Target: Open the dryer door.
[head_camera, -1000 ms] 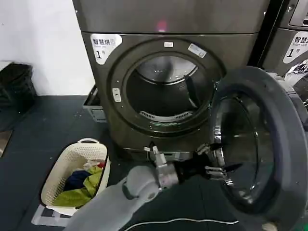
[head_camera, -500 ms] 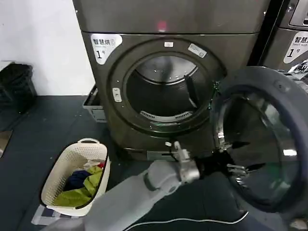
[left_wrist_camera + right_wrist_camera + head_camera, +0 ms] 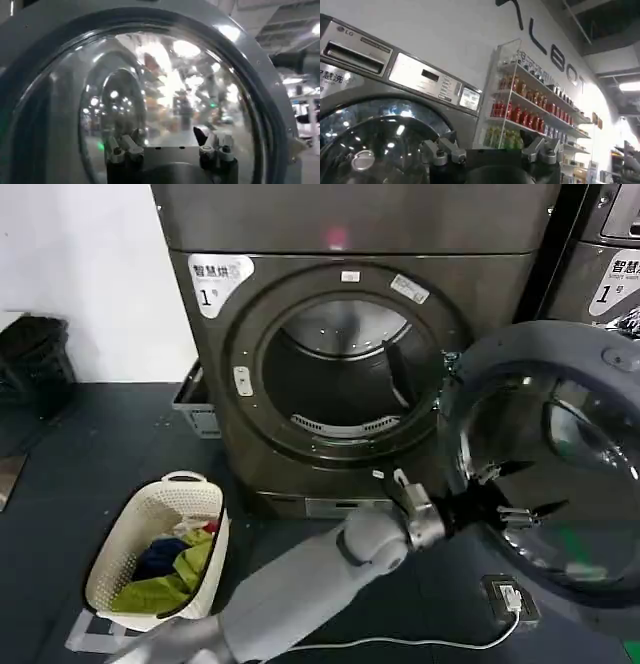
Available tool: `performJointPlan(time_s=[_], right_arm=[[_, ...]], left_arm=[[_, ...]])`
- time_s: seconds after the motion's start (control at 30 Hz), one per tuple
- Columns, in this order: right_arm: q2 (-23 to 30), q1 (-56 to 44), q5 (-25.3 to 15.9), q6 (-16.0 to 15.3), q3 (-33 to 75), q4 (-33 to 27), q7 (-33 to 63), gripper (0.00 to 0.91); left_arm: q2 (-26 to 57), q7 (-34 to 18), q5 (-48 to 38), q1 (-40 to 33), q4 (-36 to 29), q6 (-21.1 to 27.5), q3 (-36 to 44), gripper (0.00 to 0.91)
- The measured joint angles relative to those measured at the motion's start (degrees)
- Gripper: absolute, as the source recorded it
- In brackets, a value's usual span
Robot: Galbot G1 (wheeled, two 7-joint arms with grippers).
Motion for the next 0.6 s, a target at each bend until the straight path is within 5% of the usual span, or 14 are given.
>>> performJointPlan(time_s=[0.6], right_arm=[[-0.89,0.4,-0.01,0.6,-0.05,-0.69,-0.03,0.907]], left_arm=[[-3.1,-6.09,4.34,-3.82,9.32,-2.39,-1.69,0.907]])
